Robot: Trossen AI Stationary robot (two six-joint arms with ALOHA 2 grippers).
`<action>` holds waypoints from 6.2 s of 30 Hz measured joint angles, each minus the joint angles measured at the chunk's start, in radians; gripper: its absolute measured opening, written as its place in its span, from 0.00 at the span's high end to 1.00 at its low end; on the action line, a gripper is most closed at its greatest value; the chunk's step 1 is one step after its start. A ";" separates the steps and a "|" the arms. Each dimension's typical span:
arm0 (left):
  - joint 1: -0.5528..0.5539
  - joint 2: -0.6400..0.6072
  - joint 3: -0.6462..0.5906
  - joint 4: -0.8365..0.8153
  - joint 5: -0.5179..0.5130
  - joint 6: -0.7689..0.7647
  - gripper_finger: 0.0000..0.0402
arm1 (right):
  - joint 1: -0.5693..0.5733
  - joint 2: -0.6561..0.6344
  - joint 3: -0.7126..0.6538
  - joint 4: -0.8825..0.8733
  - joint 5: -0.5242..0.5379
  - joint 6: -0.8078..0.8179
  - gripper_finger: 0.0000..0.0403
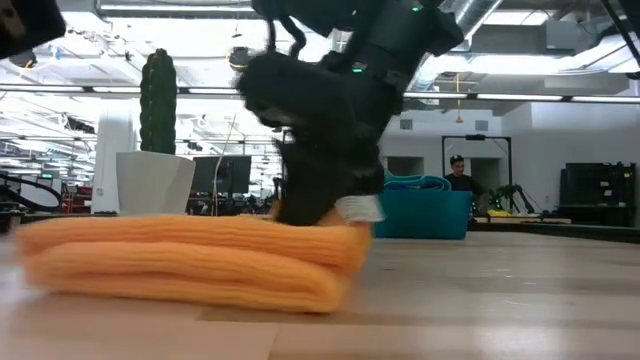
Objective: Fold microfiber towels
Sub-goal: Put the orange towel into the blue bin, then return To Home Position
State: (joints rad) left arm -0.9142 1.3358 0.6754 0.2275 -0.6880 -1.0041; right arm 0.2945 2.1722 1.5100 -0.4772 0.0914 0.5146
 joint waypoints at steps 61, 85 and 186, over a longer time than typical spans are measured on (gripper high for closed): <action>0.226 -0.415 0.042 -0.525 -0.301 0.118 0.97 | -1.031 -0.547 0.006 -0.464 -0.286 -0.921 0.33; 0.386 -0.932 -0.117 -0.472 -0.079 0.544 0.98 | -0.743 -1.767 -1.234 0.628 -0.430 -0.175 0.33; 0.404 -1.297 -0.659 -0.160 0.079 0.439 0.98 | -0.406 -1.896 -1.500 0.498 -0.012 -0.096 0.33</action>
State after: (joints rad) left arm -0.5106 0.0383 0.0166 0.0673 -0.6090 -0.5648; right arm -0.1112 0.2760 0.0097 0.0212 0.0795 0.4191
